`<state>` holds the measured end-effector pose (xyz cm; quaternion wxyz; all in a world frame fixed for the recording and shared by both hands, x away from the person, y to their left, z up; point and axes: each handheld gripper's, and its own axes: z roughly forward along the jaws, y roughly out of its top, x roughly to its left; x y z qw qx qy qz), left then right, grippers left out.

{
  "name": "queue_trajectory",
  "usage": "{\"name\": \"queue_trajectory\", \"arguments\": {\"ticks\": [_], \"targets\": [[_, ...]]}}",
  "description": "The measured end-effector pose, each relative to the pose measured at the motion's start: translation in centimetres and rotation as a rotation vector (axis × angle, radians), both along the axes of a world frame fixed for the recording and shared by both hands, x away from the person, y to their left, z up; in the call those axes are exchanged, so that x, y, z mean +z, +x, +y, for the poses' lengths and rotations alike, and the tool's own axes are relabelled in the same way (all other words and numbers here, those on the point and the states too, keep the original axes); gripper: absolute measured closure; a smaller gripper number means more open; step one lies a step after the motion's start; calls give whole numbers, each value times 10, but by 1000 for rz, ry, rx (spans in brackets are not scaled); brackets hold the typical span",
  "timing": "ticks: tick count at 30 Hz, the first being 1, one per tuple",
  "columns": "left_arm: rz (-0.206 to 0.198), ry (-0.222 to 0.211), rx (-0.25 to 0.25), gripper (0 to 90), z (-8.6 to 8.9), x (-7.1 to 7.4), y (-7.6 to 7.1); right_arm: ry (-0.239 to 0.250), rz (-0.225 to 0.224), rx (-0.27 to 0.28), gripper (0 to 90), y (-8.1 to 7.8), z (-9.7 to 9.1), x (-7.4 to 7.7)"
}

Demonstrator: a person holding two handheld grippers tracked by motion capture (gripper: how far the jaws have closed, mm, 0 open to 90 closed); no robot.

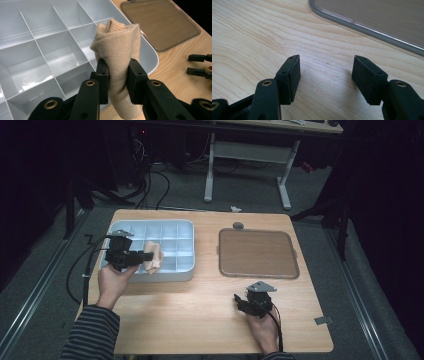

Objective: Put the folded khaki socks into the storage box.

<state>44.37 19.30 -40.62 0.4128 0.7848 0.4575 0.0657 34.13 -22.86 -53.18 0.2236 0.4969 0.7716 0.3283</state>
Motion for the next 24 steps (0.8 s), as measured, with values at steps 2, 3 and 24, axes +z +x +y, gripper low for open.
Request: {"name": "queue_trajectory", "arguments": {"ticks": [2,3,24], "targets": [[9,4,3,743,1,-2,3,0,0,0,396,0,0,0],[15,7,5,742,1,-3,4,0,0,0,396,0,0,0],[70,22,20,742,4,-17,21,-2,0,5,393,0,0,0]]}}
